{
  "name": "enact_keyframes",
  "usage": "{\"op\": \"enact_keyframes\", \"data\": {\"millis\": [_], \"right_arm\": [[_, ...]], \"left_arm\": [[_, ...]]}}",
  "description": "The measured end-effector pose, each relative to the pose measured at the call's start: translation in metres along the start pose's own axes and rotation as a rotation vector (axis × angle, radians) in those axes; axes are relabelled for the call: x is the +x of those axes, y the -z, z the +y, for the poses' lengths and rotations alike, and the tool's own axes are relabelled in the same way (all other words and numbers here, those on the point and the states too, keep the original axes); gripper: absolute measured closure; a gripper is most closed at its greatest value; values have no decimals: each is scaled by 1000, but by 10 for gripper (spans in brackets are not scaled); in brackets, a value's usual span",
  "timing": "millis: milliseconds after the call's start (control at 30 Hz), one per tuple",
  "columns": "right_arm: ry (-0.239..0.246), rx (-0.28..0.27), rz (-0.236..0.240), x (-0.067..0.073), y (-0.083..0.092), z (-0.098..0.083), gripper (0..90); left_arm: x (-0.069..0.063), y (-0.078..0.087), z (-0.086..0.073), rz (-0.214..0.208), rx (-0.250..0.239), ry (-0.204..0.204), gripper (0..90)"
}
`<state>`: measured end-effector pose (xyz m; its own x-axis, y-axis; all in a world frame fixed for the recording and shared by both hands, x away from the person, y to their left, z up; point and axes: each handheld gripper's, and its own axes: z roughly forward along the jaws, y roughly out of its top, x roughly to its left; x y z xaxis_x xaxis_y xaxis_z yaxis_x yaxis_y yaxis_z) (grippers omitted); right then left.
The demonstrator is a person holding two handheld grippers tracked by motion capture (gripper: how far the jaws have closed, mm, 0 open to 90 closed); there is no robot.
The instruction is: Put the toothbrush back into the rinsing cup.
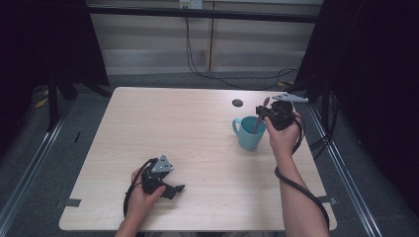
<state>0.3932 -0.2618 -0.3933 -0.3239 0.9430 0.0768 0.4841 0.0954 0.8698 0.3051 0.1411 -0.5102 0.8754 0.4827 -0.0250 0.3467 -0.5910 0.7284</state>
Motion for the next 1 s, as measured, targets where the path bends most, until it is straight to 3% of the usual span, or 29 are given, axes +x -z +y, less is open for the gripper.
{"op": "enact_keyframes", "data": {"millis": [100,300,1000], "right_arm": [[-21,-3,4,-1,-1,-4,813],[-12,9,-1,-2,-3,-10,819],[-53,17,8,-9,-5,-21,777]], "left_arm": [[0,0,0,-1,3,-3,115],[0,1,0,-5,6,-8,124],[0,1,0,-5,6,-7,124]]}}
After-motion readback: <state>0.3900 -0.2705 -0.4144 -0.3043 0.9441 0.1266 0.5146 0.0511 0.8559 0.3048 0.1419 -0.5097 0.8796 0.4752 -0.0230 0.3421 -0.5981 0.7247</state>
